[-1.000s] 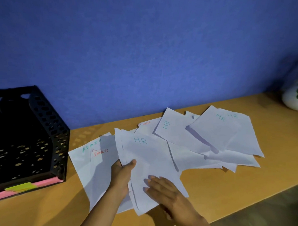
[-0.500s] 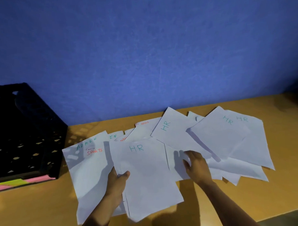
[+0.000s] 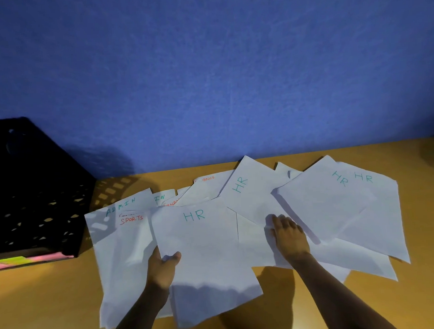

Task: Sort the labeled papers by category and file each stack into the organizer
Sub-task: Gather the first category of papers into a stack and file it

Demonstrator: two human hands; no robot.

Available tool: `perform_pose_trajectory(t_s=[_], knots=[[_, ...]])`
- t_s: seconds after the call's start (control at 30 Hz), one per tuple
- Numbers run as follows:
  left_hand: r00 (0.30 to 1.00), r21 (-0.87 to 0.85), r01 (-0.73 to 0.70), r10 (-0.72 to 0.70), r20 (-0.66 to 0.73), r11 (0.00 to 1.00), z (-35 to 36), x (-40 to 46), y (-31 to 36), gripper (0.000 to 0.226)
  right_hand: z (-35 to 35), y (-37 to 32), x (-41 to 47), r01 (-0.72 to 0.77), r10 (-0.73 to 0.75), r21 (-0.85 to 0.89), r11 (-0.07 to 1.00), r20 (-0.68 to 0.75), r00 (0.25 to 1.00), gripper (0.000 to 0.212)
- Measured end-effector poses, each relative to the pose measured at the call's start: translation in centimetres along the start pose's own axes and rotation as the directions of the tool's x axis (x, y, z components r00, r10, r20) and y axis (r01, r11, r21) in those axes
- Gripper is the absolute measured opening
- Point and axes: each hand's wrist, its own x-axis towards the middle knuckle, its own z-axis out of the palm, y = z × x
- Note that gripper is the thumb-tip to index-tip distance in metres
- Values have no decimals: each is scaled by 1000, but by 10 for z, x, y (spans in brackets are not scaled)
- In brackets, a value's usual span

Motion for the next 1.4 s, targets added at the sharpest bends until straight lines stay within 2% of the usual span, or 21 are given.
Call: perform_pose_trajectory(t_s=[0.17, 0.3, 0.37, 0.43, 0.5, 0.57, 0.6, 0.67, 0.73, 0.83, 0.93, 0.97, 1.03, 1.13, 1.27, 1.33, 1.4], knots=[[999, -95, -9, 13, 40, 995, -1, 0, -1, 41, -4, -5, 3, 52, -26, -246, 968, 109, 994, 66], [993, -67, -94, 98, 59, 993, -4, -3, 1, 46, -16, -7, 2, 29, -18, -210, 977, 55, 998, 51], [986, -2, -159, 158, 53, 987, -2, -5, 3, 50, -29, -18, 0, 9, -12, -117, 993, -30, 999, 45], [970, 124, -242, 240, 31, 962, 2, -9, 6, 58, -46, -37, -3, 9, -12, -22, 1000, -116, 993, 49], [937, 267, -336, 348, 3, 903, 6, -13, 8, 73, -65, -63, -11, 9, -9, -2, 1000, -160, 987, 58], [910, 399, -391, 413, 33, 829, 8, -13, 7, 78, -77, -89, -24, 72, -72, -10, 997, -257, 964, 66], [916, 445, -387, 392, 86, 807, 8, -13, 7, 76, -79, -101, -30, 112, -110, -9, 994, -285, 952, 66], [949, 398, -314, 273, 157, 862, 12, -14, 6, 66, -79, -125, -42, 183, -170, 19, 983, -287, 943, 62], [962, 361, -271, 239, 134, 892, 16, -14, 8, 49, -75, -147, -54, 237, -217, 43, 971, -274, 937, 57], [959, 357, -284, 261, 112, 890, 24, -14, 18, 34, -70, -173, -70, 283, -254, 72, 956, -274, 928, 52], [970, 209, -232, 211, 116, 950, 29, -16, 32, 18, -73, -186, -78, 305, -258, 122, 944, -300, 918, 44], [971, 166, -221, 201, 131, 961, 30, -18, 37, 16, -74, -189, -81, 323, -268, 138, 936, -312, 911, 39], [957, 160, -257, 229, 175, 953, 32, -20, 46, 27, -74, -193, -84, 374, -297, 175, 911, -351, 888, 26], [927, 271, -361, 312, 210, 892, 39, -20, 56, 29, -77, -189, -85, 440, -326, 274, 855, -375, 868, 22], [920, 345, -390, 342, 194, 854, 53, -12, 65, 36, -92, -167, -82, 382, -253, 513, 769, -305, 918, 38], [905, 302, -415, 353, 240, 858, 61, -8, 70, 39, -95, -145, -82, 289, -94, 648, 705, -319, 943, 48], [893, 247, -418, 346, 287, 874, 69, -3, 73, 38, -96, -117, -82, 176, 146, 774, 609, -327, 934, 41]])
